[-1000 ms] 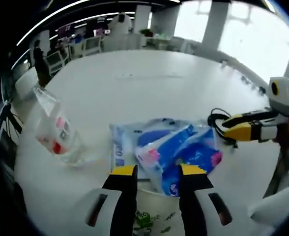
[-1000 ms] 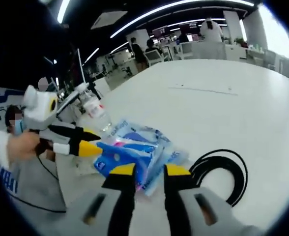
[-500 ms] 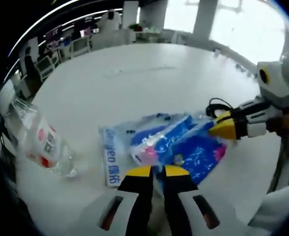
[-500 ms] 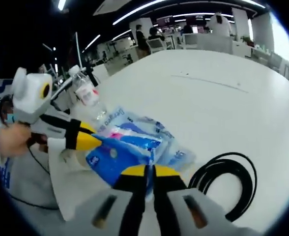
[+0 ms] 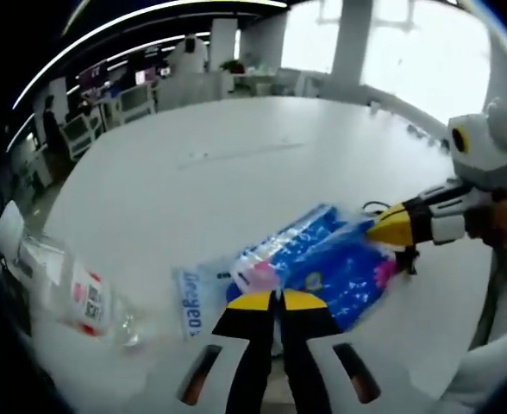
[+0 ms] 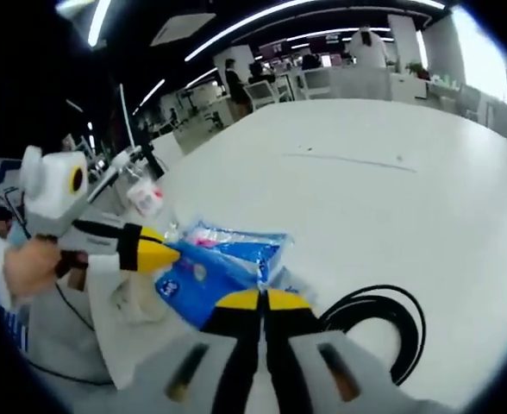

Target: Arrange the tabletop items into an orderly group along one side of the table until the central work area is clear of visible clutter.

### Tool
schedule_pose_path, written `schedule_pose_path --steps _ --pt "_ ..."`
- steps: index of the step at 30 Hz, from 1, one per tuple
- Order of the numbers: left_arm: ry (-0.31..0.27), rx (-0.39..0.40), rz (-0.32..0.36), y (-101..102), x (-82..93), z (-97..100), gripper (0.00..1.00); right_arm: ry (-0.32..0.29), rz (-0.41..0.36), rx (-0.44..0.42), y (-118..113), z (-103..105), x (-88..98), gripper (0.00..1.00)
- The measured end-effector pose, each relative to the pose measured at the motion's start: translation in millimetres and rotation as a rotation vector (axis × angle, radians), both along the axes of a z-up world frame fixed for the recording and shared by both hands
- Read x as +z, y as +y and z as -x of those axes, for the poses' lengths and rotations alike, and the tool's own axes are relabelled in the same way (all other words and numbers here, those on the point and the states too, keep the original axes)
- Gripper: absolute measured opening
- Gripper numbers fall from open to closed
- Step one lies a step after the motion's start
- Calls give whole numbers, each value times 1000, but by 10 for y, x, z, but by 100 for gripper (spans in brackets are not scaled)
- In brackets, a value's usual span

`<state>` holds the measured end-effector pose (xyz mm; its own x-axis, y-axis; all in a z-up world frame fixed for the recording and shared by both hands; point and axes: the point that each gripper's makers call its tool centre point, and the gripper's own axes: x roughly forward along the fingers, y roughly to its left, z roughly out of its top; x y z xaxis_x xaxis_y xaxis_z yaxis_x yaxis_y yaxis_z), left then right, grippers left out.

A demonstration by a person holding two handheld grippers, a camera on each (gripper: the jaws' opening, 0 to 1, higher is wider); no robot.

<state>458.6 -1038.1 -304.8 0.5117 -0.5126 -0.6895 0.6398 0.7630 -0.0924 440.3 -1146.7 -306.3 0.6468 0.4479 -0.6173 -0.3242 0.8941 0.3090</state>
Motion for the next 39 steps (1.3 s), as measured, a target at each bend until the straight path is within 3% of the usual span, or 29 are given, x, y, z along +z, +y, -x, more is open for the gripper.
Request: schedule_pose_path --steps 18,28,39 --pt "-51 -94 27 -460 198 -373 0 -53 2 -74 -446 -304 207 0" --pt "-83 -184 14 -850 261 -618 0 -77 15 -138 -828 -590 237 0" --pt "-60 -249 5 -1229 146 -851 0 -70 36 -197 -1167 -725 117 0"
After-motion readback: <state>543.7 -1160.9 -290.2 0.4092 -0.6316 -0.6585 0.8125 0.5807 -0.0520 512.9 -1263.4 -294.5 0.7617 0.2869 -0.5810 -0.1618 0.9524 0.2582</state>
